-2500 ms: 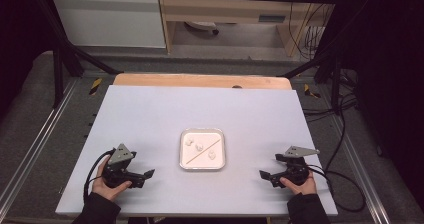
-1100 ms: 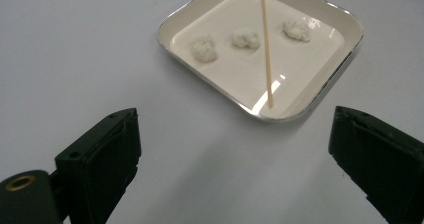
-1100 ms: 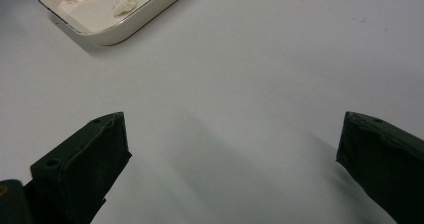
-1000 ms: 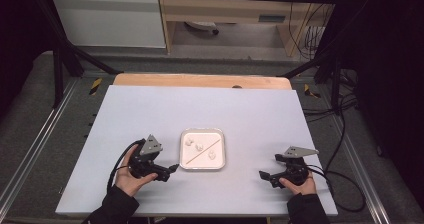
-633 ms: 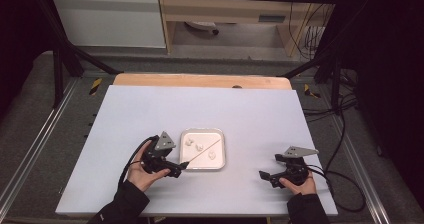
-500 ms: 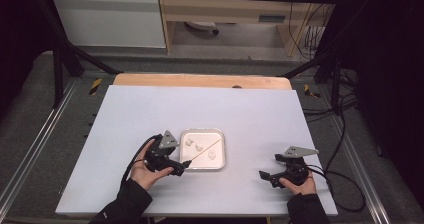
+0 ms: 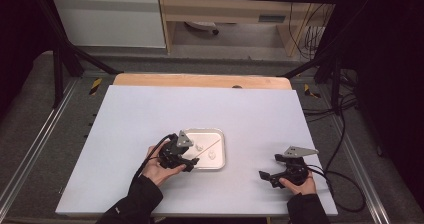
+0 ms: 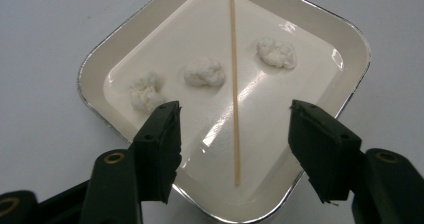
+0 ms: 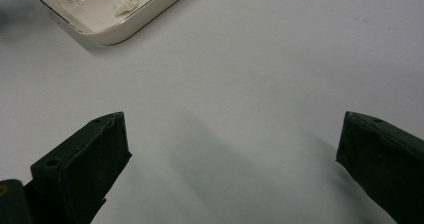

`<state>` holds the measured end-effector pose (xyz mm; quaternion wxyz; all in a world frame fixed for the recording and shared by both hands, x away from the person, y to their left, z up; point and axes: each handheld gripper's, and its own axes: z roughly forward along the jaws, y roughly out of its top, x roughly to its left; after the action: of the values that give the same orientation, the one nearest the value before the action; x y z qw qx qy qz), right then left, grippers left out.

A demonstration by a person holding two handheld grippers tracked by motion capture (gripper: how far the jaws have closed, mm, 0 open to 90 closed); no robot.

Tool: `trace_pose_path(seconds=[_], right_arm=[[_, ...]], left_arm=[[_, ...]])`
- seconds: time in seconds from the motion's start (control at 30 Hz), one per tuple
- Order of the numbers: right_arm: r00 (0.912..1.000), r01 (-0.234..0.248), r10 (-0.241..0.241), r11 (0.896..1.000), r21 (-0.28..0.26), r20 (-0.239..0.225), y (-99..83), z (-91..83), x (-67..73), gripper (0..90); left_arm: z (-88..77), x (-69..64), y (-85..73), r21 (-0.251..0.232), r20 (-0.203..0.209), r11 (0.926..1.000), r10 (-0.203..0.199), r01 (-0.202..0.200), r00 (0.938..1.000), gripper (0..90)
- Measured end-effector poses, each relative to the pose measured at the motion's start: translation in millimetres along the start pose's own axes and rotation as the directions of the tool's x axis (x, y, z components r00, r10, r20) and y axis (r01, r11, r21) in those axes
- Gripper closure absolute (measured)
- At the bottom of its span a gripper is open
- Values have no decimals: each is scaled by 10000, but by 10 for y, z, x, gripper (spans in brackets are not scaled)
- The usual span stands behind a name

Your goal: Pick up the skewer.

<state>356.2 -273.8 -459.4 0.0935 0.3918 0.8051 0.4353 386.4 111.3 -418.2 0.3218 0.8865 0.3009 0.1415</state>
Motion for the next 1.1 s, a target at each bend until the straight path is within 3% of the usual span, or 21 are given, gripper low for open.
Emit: trace_pose_path(seconds=[0.5,0.67,1.1], right_arm=[[10000,28,-28,10000,9,-52,0,4,-2,9],[10000,14,-14,10000,21,-65,0,4,-1,9],[10000,12,-12,10000,5,-82,1,3,0,9]], left_arm=[[202,-18,48,489,-123,9988,-22,28,9999,436],[225,-30,60,589,-261,9982,73,-58,9996,508],[252,-36,61,688,-98,9976,-41,48,9999,741]])
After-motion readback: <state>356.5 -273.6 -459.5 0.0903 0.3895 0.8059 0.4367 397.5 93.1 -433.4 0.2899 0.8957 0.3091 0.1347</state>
